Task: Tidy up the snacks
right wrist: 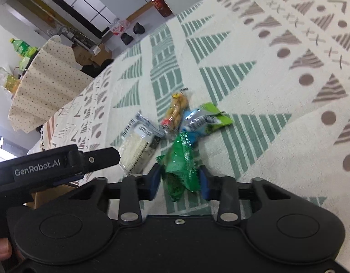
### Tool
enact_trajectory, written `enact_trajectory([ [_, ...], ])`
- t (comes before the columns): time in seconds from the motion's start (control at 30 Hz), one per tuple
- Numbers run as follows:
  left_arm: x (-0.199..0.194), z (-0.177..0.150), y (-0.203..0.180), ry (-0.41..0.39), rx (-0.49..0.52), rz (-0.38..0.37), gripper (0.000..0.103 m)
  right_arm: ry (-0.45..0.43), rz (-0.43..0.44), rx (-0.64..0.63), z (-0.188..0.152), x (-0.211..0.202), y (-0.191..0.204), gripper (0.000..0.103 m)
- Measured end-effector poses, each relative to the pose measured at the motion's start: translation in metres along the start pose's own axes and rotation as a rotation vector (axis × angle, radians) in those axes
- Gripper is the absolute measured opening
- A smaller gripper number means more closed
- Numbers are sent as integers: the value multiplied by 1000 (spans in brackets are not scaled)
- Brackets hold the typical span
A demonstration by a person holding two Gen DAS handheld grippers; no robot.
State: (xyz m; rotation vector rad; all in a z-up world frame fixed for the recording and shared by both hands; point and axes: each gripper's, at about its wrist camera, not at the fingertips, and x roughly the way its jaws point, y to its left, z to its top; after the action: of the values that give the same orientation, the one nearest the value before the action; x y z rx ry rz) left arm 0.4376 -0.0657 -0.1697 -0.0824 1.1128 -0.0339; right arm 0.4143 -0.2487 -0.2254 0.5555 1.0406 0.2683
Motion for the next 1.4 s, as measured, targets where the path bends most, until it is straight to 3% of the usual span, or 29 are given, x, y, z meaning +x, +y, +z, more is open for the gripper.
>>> enact_trajectory([
  [0.4, 34, 10, -12, 51, 77, 9, 83, -31, -47, 21, 1, -20, -16, 29],
  [0.8, 53, 18, -24, 35, 137, -15, 83, -64, -134, 0, 9, -32, -24, 30],
  [0.87, 53, 15, -24, 33, 134, -14, 80, -63, -136, 6, 9, -33, -25, 35],
  [1.03, 50, 7, -20, 33, 104, -18, 52, -55, -139, 35, 10, -24, -29, 37],
  [1.17, 41, 1, -19, 33, 94, -11, 48, -53, -148, 29, 11, -27, -26, 30],
  [1.4, 11, -17, -13, 26, 21, -31, 47, -69, -143, 21, 5, -47, -14, 29],
])
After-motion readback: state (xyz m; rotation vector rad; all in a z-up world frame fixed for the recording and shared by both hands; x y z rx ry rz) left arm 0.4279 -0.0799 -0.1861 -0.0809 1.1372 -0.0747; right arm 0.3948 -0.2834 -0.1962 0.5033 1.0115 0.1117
